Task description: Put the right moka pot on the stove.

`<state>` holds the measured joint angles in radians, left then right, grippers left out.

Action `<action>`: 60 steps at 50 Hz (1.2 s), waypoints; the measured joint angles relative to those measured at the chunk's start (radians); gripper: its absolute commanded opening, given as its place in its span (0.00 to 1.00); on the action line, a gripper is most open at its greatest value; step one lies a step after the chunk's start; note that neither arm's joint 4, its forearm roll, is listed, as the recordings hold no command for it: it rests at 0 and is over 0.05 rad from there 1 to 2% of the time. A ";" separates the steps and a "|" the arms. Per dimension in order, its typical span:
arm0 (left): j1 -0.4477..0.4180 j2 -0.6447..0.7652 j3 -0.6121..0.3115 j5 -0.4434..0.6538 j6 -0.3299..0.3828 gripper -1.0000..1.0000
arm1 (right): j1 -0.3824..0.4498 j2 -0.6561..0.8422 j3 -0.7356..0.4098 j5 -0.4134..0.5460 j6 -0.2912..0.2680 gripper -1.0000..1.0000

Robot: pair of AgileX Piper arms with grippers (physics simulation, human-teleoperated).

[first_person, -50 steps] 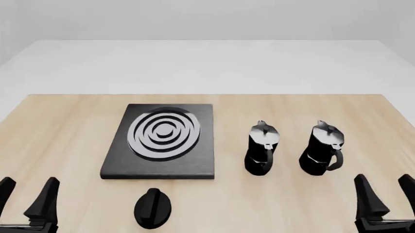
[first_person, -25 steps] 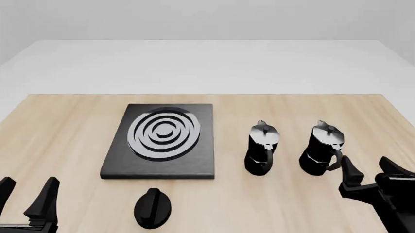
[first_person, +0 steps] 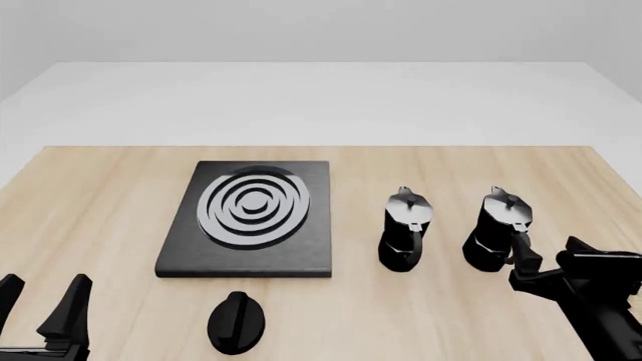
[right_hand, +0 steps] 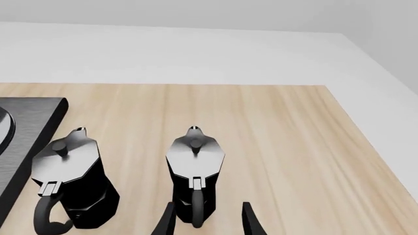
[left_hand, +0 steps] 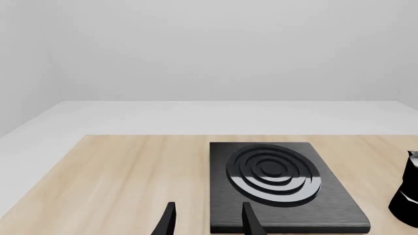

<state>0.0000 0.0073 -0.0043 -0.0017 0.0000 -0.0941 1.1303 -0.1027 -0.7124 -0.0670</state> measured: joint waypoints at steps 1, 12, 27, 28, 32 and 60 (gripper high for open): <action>0.000 0.000 0.000 0.000 0.000 1.00 | 0.000 0.008 -0.002 -0.004 0.001 1.00; 0.000 0.000 0.000 0.000 0.000 1.00 | 0.004 0.100 -0.026 -0.049 0.016 1.00; 0.000 0.000 0.000 0.000 0.000 1.00 | 0.009 0.238 -0.068 -0.097 0.031 1.00; 0.000 0.000 0.000 0.000 0.000 1.00 | 0.008 0.249 -0.071 -0.099 0.031 1.00; 0.000 0.000 0.000 0.000 0.000 1.00 | 0.007 0.284 -0.085 -0.105 0.029 1.00; 0.000 0.000 0.000 0.000 0.000 1.00 | 0.056 0.341 -0.119 -0.078 0.034 0.00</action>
<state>0.0000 0.0073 -0.0043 -0.0017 0.0000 -0.0386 1.4712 -0.2220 -0.7901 -0.0327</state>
